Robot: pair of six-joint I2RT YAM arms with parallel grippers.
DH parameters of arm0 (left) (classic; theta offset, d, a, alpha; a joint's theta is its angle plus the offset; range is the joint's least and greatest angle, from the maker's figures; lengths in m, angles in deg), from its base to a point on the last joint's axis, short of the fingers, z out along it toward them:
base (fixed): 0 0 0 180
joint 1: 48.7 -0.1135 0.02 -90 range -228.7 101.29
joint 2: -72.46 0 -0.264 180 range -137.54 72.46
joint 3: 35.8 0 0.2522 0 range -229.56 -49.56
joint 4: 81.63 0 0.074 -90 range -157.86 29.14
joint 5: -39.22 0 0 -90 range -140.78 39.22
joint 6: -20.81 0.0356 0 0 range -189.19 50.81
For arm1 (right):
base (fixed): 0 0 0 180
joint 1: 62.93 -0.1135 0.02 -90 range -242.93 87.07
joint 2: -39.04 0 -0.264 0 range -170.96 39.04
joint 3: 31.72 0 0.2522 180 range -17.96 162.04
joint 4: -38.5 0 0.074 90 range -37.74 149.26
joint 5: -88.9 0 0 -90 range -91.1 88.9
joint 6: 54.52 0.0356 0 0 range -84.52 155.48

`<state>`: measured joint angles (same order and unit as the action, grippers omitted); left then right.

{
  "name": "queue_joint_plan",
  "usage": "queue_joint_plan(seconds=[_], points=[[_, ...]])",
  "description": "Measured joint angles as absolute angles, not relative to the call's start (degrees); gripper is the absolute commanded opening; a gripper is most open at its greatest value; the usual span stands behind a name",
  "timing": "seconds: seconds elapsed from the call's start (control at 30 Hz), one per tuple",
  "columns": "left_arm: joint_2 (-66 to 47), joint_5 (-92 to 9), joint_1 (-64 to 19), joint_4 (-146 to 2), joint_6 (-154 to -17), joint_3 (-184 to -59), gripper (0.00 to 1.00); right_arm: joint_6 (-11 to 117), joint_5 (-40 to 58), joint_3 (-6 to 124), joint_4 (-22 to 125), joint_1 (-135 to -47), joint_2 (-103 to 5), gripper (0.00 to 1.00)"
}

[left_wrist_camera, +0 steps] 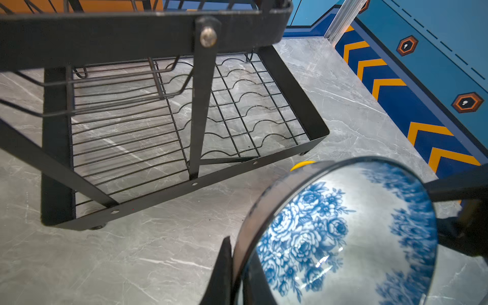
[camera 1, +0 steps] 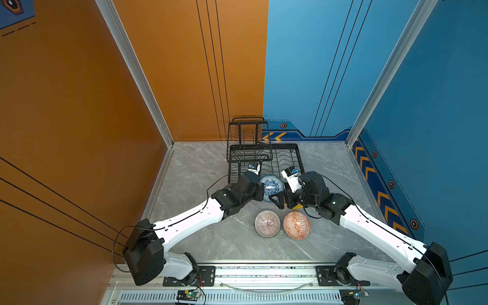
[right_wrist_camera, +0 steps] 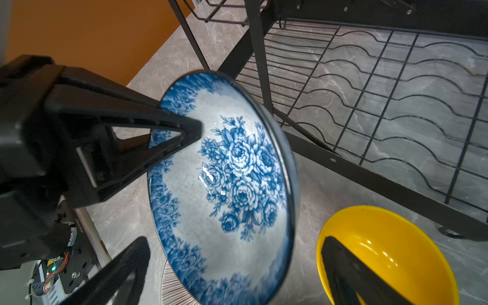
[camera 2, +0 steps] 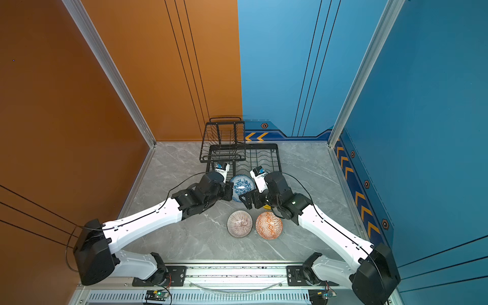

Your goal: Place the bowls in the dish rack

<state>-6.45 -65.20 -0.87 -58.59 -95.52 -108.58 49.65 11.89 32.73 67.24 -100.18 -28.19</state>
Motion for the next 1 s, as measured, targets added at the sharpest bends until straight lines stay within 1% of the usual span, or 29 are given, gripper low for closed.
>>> queue_joint_plan(seconds=[0.13, 0.4, 0.47, 0.53, 0.7, 0.77, 0.83, 0.9, 0.97, 1.0], points=[[-6.1, -65.6, -0.4, -58.5, -95.3, -108.6, 0.00, 50.4, 10.2, 32.8, 66.0, -100.5, -29.0, 0.97], [-6.1, -65.8, 0.0, -58.1, -95.3, -108.6, 0.00, 53.9, 6.2, 32.8, 61.9, -99.5, -29.1, 0.82], [-6.1, -65.8, 0.2, -58.1, -95.1, -108.6, 0.00, 54.9, 5.4, 32.8, 61.1, -98.9, -29.4, 0.81], [-6.1, -65.8, 0.2, -58.1, -94.9, -108.6, 0.00, 55.6, 4.5, 32.8, 60.8, -98.3, -30.2, 0.75], [-5.9, -65.8, 0.4, -58.1, -94.5, -108.7, 0.00, 57.0, 3.3, 32.8, 60.7, -97.7, -32.5, 0.68], [-5.9, -65.8, 0.5, -58.0, -94.3, -109.0, 0.00, 57.4, 3.3, 32.8, 60.7, -97.7, -33.3, 0.63], [-5.9, -65.9, 0.5, -57.8, -94.1, -109.1, 0.00, 57.9, 3.4, 33.1, 60.6, -97.8, -33.6, 0.55], [-5.9, -65.9, 0.7, -57.8, -94.0, -109.1, 0.00, 58.3, 3.6, 33.4, 60.5, -97.8, -33.7, 0.51], [-5.9, -66.0, 0.9, -57.8, -94.1, -109.1, 0.00, 58.5, 4.0, 33.5, 60.3, -97.8, -33.7, 0.42], [-5.9, -66.0, 0.9, -57.8, -94.1, -109.1, 0.00, 58.6, 4.3, 33.6, 60.2, -97.9, -33.7, 0.39]])
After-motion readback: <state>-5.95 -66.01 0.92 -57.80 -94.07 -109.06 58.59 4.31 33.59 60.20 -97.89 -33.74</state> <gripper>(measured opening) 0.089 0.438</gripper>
